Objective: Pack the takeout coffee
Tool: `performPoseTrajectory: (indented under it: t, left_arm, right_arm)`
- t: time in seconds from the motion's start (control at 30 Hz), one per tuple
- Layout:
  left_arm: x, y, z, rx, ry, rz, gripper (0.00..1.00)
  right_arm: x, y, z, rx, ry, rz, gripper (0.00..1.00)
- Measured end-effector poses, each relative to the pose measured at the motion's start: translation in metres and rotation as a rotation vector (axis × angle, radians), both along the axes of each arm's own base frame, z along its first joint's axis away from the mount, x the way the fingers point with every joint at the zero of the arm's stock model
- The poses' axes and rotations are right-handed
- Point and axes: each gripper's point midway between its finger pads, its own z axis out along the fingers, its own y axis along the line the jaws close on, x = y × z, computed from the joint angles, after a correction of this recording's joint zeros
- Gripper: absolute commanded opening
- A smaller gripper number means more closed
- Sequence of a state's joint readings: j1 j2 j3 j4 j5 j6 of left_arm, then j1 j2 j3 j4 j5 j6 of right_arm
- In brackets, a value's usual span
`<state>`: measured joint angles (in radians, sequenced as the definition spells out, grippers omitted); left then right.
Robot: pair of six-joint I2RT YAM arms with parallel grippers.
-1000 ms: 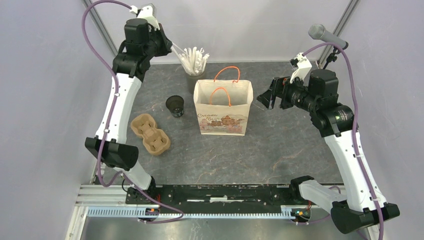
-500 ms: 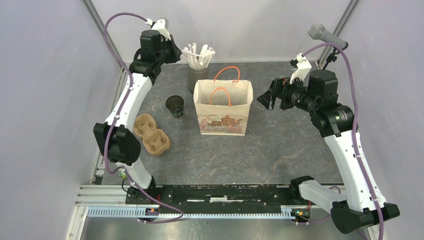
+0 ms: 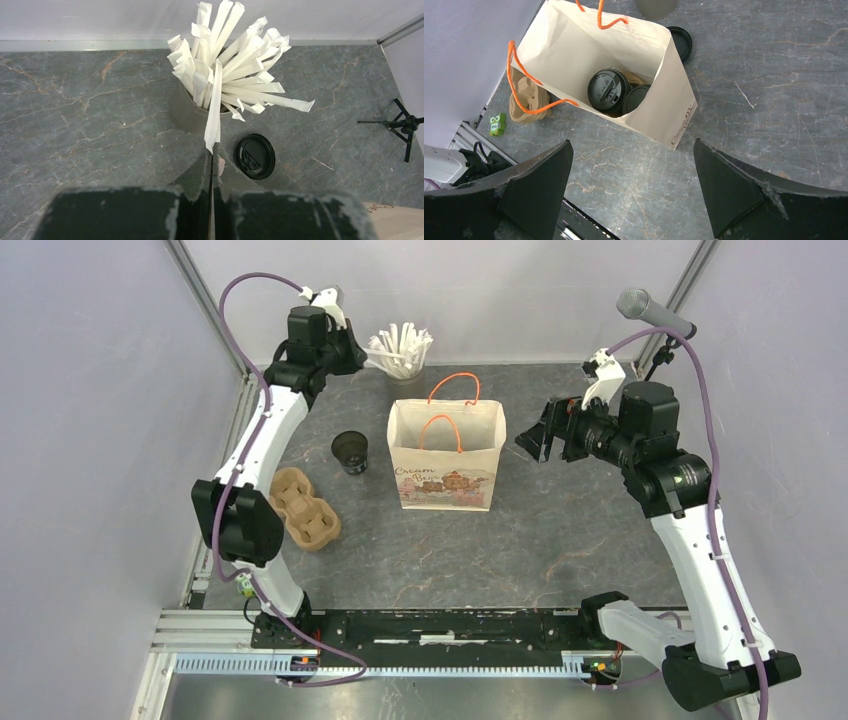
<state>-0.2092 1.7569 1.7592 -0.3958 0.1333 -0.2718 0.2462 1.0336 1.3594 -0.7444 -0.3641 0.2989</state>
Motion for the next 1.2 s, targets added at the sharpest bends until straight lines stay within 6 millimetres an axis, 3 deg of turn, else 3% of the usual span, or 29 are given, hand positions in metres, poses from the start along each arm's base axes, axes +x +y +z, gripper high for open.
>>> performPoseTrajectory:
  t: [0.2, 0.43, 0.77, 1.0, 1.13, 1.2]
  left_arm:
    - [-0.005, 0.001, 0.005, 0.001, 0.005, -0.002, 0.03]
    - [0.004, -0.003, 0.022, -0.01, -0.027, -0.012, 0.12]
    - [0.02, -0.01, -0.015, 0.006, 0.04, -0.033, 0.13]
    - [0.024, -0.017, -0.029, 0.017, 0.058, -0.061, 0.26]
    - [0.022, -0.022, -0.03, 0.02, 0.056, -0.079, 0.24]
    - [0.022, -0.023, -0.03, 0.022, 0.055, -0.081, 0.15]
  right_arm:
    - [-0.001, 0.0, 0.0, 0.0, -0.001, 0.0, 0.97]
    - [-0.004, -0.001, -0.001, -0.002, 0.007, -0.001, 0.97]
    - [-0.009, -0.003, 0.001, -0.003, 0.004, -0.006, 0.97]
    - [-0.01, -0.004, -0.001, -0.006, 0.012, -0.007, 0.97]
    - [-0.01, -0.004, -0.002, -0.006, 0.014, -0.007, 0.98]
    - [-0.01, -0.004, -0.002, -0.006, 0.014, -0.007, 0.97]
